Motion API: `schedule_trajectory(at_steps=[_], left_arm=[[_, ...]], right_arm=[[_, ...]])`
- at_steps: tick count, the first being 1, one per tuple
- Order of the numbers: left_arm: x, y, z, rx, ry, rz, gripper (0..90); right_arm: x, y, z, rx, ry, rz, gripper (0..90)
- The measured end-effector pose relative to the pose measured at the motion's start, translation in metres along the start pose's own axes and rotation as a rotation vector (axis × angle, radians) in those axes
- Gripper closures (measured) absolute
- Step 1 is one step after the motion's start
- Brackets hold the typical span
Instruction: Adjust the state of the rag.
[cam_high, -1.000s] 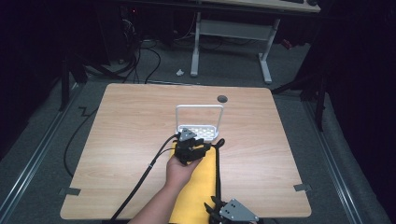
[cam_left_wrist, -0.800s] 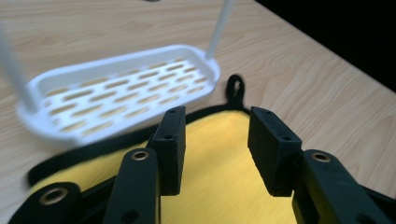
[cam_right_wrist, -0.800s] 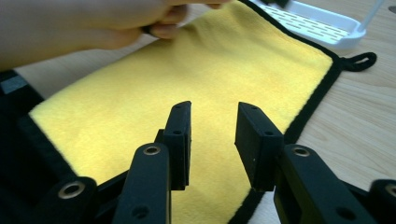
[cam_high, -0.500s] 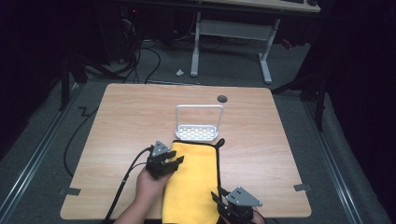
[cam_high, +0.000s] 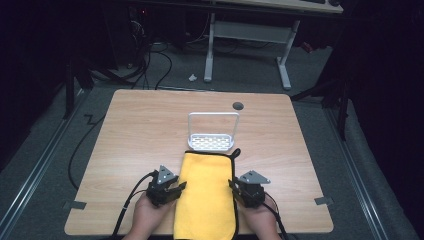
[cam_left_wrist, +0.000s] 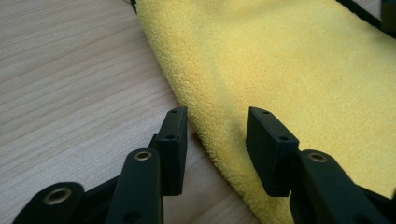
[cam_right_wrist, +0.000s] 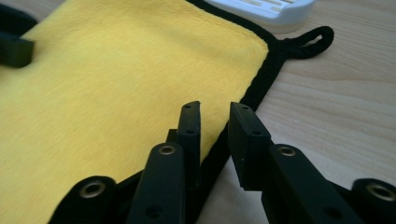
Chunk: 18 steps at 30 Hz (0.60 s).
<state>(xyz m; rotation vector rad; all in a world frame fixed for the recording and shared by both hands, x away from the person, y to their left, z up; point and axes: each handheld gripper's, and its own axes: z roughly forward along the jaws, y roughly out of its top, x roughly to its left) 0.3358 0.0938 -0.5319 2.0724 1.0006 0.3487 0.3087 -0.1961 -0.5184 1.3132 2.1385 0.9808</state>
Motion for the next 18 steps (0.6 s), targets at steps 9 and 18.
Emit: schedule_trajectory(at_steps=[9,18], left_arm=[[-0.014,-0.007,-0.008,0.019,-0.022,0.024,60.8],[-0.037,-0.019,-0.019,0.015,-0.049,0.053,60.7]], right_arm=[[0.000,0.000,0.009,0.047,-0.017,-0.048,77.9],[0.000,-0.015,-0.009,0.045,0.002,-0.056,77.4]])
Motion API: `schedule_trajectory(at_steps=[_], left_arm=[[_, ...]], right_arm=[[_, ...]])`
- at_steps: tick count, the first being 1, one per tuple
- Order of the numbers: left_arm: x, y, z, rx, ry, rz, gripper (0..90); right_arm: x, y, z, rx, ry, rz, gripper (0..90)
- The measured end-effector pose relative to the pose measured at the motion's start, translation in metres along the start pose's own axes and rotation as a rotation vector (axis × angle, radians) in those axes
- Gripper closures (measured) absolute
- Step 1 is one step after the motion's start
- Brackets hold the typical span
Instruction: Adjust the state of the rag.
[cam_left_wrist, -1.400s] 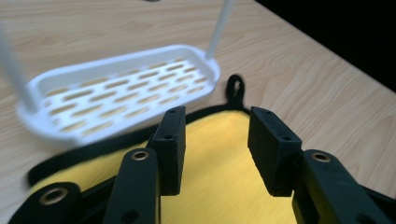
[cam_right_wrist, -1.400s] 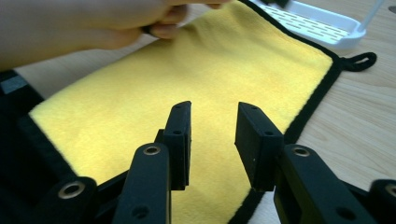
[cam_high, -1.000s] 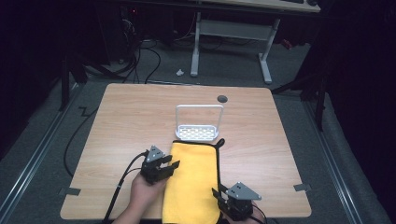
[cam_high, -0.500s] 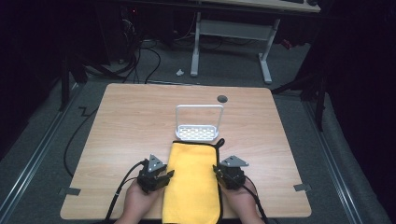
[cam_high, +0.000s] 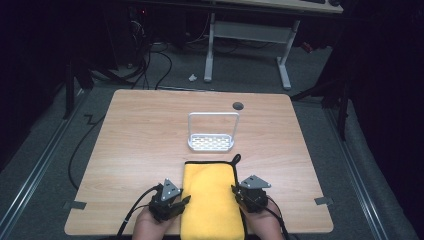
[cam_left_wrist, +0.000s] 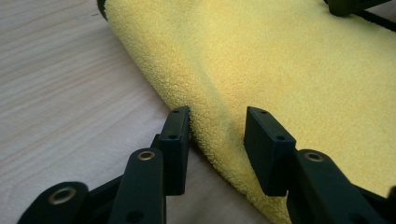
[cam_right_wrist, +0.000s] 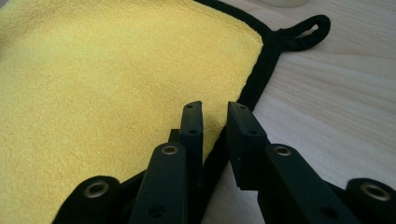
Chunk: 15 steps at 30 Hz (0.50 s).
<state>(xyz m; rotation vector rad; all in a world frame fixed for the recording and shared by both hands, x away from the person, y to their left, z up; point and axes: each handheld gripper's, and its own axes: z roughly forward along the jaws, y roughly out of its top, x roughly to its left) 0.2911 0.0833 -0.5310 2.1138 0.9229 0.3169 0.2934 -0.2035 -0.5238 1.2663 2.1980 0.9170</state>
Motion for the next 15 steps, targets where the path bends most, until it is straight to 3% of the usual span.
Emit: schedule_trajectory(at_steps=[6,8,10,15], left_arm=[[-0.017,-0.007,-0.008,0.010,0.002,0.036,60.5],[-0.017,-0.006,-0.008,0.015,-0.005,0.027,59.9],[-0.011,-0.003,-0.006,0.015,-0.021,-0.002,56.6],[0.014,0.015,-0.003,-0.042,-0.027,-0.089,52.0]], right_arm=[[0.004,-0.015,-0.017,0.002,0.025,-0.004,76.8],[0.005,-0.018,-0.020,-0.006,0.028,-0.008,74.1],[0.004,-0.019,-0.021,-0.018,0.030,0.004,73.0],[-0.004,-0.017,-0.025,-0.061,0.026,0.046,72.0]])
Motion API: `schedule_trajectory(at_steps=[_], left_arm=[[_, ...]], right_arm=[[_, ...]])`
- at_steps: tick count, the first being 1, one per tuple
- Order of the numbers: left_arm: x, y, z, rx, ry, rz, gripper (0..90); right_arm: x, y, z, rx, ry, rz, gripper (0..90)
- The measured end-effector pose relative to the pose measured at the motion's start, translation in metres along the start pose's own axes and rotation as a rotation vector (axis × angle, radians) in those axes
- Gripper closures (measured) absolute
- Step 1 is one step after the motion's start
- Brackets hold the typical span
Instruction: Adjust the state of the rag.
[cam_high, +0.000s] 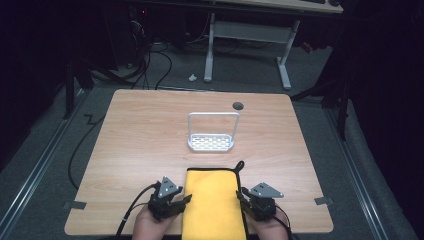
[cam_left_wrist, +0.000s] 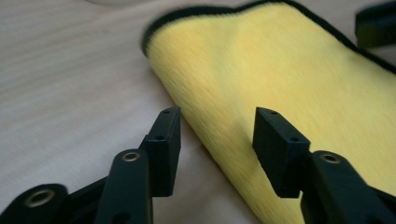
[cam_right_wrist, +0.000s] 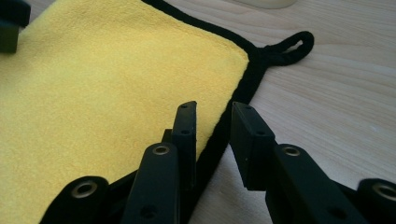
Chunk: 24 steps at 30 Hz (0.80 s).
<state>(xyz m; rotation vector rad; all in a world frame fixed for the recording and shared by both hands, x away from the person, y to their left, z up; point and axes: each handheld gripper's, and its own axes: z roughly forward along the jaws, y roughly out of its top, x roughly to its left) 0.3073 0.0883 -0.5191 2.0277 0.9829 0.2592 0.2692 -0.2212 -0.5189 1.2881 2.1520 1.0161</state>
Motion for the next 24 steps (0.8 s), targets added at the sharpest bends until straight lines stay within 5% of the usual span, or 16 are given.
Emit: schedule_trajectory(at_steps=[4,11,20,24], left_arm=[[0.020,0.019,0.015,-0.019,-0.043,-0.088,45.3],[0.031,0.040,0.047,0.010,-0.020,-0.164,41.7],[0.038,0.041,0.054,0.046,-0.022,-0.236,56.2],[0.036,0.039,0.054,0.048,-0.025,-0.219,63.9]], right_arm=[[-0.003,-0.001,0.001,0.001,-0.009,0.012,71.3],[-0.004,0.000,0.000,-0.009,-0.026,0.007,71.4],[-0.008,0.003,0.002,-0.019,-0.017,0.037,65.1],[-0.014,0.011,0.008,-0.019,-0.018,0.068,62.8]])
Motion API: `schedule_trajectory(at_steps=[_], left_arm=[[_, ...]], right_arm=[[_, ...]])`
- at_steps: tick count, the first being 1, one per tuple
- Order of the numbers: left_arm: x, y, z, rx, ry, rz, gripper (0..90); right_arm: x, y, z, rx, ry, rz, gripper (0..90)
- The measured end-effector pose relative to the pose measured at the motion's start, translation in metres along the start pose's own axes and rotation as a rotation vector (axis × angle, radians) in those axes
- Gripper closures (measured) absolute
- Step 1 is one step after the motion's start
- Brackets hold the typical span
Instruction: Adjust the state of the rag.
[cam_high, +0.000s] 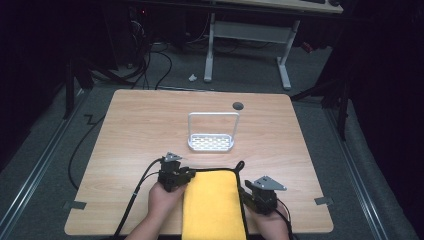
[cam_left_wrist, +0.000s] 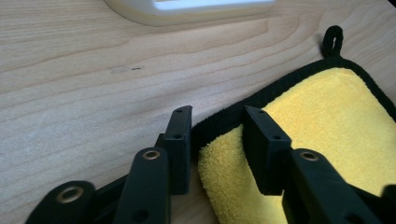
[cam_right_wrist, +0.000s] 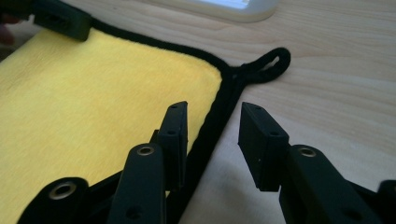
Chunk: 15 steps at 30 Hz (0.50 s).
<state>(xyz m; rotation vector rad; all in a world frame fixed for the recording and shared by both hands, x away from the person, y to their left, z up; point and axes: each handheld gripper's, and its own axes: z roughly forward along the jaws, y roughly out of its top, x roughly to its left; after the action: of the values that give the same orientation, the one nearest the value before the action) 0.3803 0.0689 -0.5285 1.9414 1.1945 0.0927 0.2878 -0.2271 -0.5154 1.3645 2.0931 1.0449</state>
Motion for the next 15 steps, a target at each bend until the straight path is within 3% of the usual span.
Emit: schedule_trajectory(at_steps=[3,6,9,11,15], left_arm=[[0.000,-0.001,0.000,-0.004,-0.012,-0.009,66.6],[0.000,-0.003,-0.002,-0.007,-0.016,-0.020,66.2],[0.001,-0.005,-0.007,-0.028,-0.023,-0.035,60.5],[0.000,-0.007,-0.011,-0.037,-0.038,-0.034,57.9],[-0.003,-0.009,-0.012,-0.042,-0.021,-0.016,56.4]], right_arm=[[-0.005,0.010,0.012,0.012,0.003,0.031,60.8],[-0.006,0.017,0.028,0.040,-0.002,0.029,58.8],[-0.006,0.021,0.043,0.062,-0.016,0.051,55.9],[-0.006,0.021,0.047,0.067,-0.025,0.053,52.7],[-0.010,0.022,0.050,0.054,-0.032,0.065,49.3]])
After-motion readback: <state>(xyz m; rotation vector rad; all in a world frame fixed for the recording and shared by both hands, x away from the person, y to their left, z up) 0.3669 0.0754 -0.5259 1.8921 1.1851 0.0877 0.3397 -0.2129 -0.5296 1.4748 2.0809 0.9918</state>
